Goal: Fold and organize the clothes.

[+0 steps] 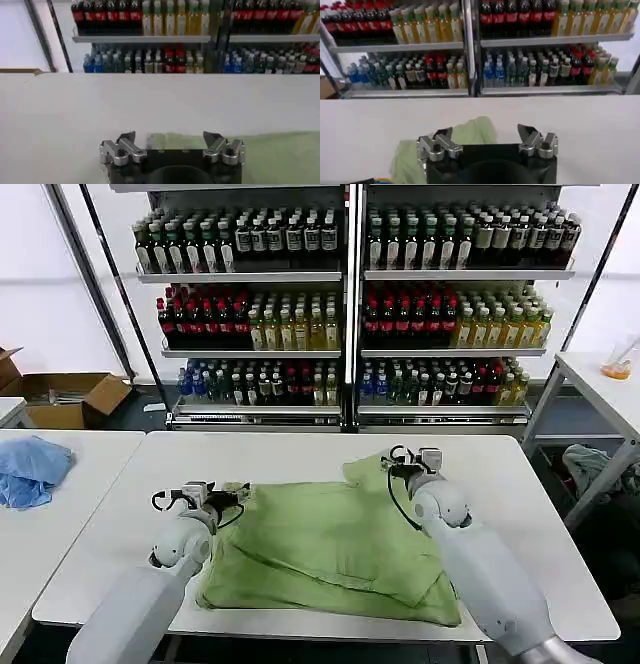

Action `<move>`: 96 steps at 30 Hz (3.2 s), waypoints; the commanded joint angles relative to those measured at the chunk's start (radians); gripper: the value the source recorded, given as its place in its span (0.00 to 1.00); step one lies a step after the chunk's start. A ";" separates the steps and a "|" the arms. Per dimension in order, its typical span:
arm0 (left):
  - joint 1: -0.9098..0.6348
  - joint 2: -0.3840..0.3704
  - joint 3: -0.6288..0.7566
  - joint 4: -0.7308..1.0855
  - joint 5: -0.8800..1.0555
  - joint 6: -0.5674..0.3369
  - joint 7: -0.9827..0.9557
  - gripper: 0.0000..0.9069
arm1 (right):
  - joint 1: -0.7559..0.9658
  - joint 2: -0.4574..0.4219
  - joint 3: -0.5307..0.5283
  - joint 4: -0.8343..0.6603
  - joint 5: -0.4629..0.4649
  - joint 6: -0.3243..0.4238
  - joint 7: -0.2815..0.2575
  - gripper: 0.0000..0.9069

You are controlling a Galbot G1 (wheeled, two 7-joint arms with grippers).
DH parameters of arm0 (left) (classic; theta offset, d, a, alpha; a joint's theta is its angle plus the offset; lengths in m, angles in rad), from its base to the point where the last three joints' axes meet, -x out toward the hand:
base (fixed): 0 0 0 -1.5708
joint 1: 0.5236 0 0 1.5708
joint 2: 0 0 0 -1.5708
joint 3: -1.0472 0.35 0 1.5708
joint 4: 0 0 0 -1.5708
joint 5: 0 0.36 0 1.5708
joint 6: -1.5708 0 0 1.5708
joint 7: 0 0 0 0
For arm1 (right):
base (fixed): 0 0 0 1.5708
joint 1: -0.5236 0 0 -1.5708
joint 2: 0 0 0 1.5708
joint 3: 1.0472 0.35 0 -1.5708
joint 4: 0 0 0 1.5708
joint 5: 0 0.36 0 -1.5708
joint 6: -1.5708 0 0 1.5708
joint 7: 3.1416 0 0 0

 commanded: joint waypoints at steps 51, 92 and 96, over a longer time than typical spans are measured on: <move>0.300 0.130 -0.180 -0.363 -0.191 -0.180 0.097 0.03 | -0.385 -0.158 0.166 0.539 -0.022 0.082 -0.046 0.00; 0.546 0.108 -0.226 -0.497 0.030 -0.138 0.073 1.00 | -0.906 -0.125 0.325 0.835 -0.232 0.023 -0.037 1.00; 0.606 0.065 -0.247 -0.558 0.075 -0.175 0.025 1.00 | -0.951 -0.128 0.346 0.879 -0.292 0.077 -0.049 1.00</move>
